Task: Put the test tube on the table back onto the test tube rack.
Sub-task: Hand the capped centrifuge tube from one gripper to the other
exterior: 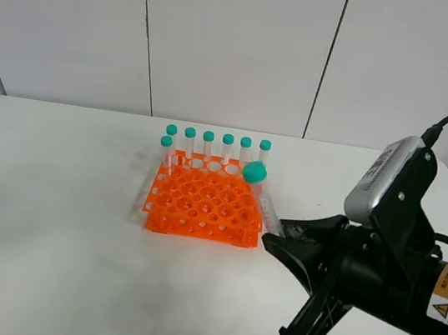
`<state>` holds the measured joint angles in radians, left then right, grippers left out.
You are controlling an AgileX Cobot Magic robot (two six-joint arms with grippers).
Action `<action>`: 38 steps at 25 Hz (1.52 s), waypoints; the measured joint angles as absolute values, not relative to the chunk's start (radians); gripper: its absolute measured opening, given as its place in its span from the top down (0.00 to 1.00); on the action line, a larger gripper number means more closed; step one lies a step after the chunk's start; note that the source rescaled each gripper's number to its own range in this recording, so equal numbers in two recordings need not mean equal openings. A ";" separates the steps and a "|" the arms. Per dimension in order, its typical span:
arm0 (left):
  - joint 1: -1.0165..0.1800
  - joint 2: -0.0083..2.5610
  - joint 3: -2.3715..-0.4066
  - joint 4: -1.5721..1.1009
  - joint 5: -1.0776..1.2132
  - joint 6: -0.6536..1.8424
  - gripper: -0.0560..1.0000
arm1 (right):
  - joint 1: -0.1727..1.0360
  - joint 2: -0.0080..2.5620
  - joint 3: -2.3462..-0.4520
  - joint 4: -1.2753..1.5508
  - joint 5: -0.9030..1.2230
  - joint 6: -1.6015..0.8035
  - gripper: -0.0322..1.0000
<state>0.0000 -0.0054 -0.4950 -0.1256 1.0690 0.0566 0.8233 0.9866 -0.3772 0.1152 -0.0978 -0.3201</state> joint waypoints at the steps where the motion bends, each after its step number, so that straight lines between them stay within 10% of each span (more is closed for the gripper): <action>1: 0.000 -0.005 -0.495 -0.126 1.069 0.057 0.00 | 0.824 0.987 -0.371 0.115 -0.106 -0.318 0.68; 31: -0.003 -0.005 -0.495 -0.126 1.069 0.057 0.00 | 0.828 0.770 -0.286 0.168 -0.173 -0.314 0.68; 38: -0.188 -0.005 -0.500 -0.148 1.078 0.057 0.00 | 0.828 0.770 -0.286 0.170 -0.174 -0.323 0.68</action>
<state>-0.1876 -0.0054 -0.4996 -0.1482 1.0775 0.0566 0.8282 0.7703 -0.2864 0.1695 -0.1736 -0.3226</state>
